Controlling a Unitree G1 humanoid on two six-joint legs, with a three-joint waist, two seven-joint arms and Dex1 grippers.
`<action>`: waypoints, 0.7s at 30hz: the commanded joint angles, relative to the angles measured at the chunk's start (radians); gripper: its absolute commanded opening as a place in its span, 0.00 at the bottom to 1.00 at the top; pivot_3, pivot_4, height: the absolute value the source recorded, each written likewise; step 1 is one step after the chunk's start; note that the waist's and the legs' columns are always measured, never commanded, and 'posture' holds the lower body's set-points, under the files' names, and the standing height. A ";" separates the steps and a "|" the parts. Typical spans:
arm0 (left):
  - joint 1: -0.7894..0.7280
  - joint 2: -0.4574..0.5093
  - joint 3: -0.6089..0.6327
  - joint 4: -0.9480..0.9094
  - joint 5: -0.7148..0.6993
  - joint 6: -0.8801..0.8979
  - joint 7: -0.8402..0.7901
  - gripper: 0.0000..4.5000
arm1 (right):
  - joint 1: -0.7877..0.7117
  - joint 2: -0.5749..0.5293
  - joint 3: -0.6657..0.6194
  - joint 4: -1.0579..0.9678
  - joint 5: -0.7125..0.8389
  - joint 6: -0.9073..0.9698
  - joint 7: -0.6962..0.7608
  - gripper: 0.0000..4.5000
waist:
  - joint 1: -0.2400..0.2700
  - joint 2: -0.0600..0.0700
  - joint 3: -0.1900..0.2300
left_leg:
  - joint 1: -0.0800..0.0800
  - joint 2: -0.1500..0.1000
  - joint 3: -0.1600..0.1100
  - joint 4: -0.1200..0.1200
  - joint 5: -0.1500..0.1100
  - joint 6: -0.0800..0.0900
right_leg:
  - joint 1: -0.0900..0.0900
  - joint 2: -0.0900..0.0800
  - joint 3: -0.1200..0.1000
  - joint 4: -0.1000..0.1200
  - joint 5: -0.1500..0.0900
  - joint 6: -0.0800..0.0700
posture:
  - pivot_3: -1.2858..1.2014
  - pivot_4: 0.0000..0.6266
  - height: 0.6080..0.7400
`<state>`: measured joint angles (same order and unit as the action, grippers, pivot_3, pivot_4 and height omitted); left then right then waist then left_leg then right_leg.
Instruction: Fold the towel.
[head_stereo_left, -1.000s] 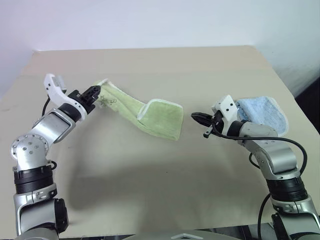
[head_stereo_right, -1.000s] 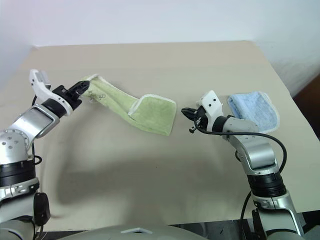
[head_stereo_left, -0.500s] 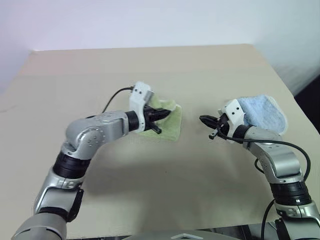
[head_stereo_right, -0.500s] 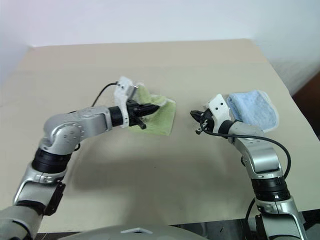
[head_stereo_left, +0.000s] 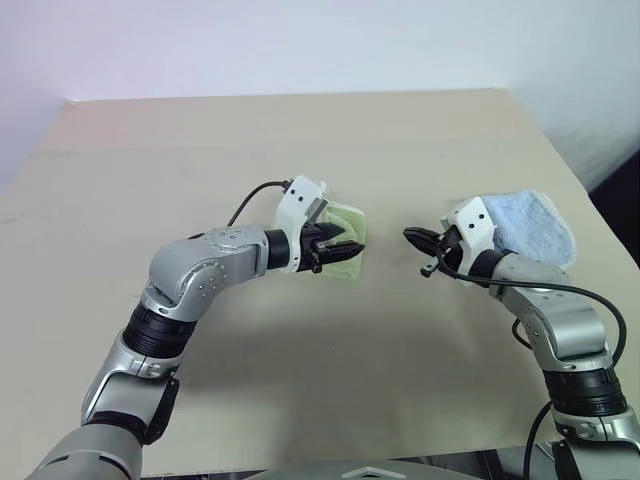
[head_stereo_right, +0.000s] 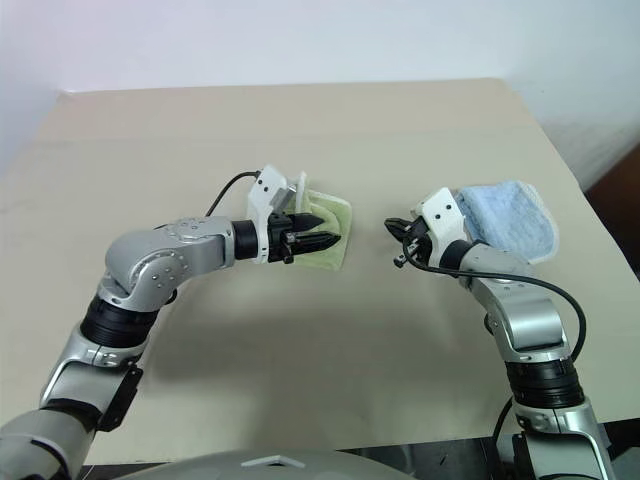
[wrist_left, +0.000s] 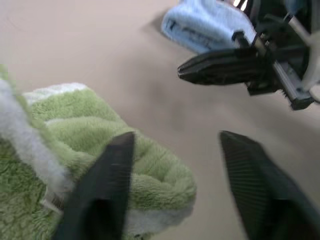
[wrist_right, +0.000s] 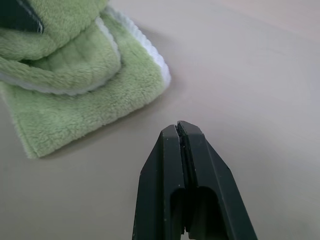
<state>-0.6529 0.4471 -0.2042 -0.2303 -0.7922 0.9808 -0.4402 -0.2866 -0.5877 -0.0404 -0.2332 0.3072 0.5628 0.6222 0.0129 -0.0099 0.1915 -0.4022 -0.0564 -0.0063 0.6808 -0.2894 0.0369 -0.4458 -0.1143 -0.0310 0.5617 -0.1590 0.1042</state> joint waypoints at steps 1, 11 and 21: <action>0.003 -0.016 0.063 -0.041 -0.027 0.016 -0.021 0.90 | -0.016 -0.003 -0.020 -0.030 0.003 -0.004 -0.008 0.00 | 0.000 0.000 0.000 | 0.000 0.000 0.000 0.000 0.000 0.000 | 0.000 0.000 0.000 0.000 0.000 0.000 | 0.52 0.24 0.91; -0.027 -0.006 0.270 -0.004 -0.017 -0.027 0.010 1.00 | -0.050 0.004 -0.005 -0.014 -0.006 -0.017 -0.011 0.00 | 0.000 0.000 0.000 | 0.001 0.000 0.000 0.001 0.000 0.000 | 0.000 0.000 0.000 0.001 0.000 0.000 | 0.52 0.24 0.91; 0.040 0.106 0.263 0.116 0.192 -0.227 -0.080 0.57 | -0.258 0.138 0.036 -0.002 0.044 0.024 -0.038 0.00 | -0.018 0.001 0.000 | 0.003 0.000 0.001 0.000 0.001 -0.001 | 0.000 0.001 0.001 0.003 0.001 0.001 | 0.52 0.24 0.91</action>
<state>-0.6148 0.5441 0.0536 -0.1049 -0.6250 0.8006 -0.4919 -0.5311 -0.4607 -0.0100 -0.2137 0.3376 0.5837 0.5901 -0.0046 -0.0090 0.1919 -0.3995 -0.0560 -0.0060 0.6807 -0.2887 0.0357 -0.4458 -0.1132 -0.0304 0.5652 -0.1584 0.1047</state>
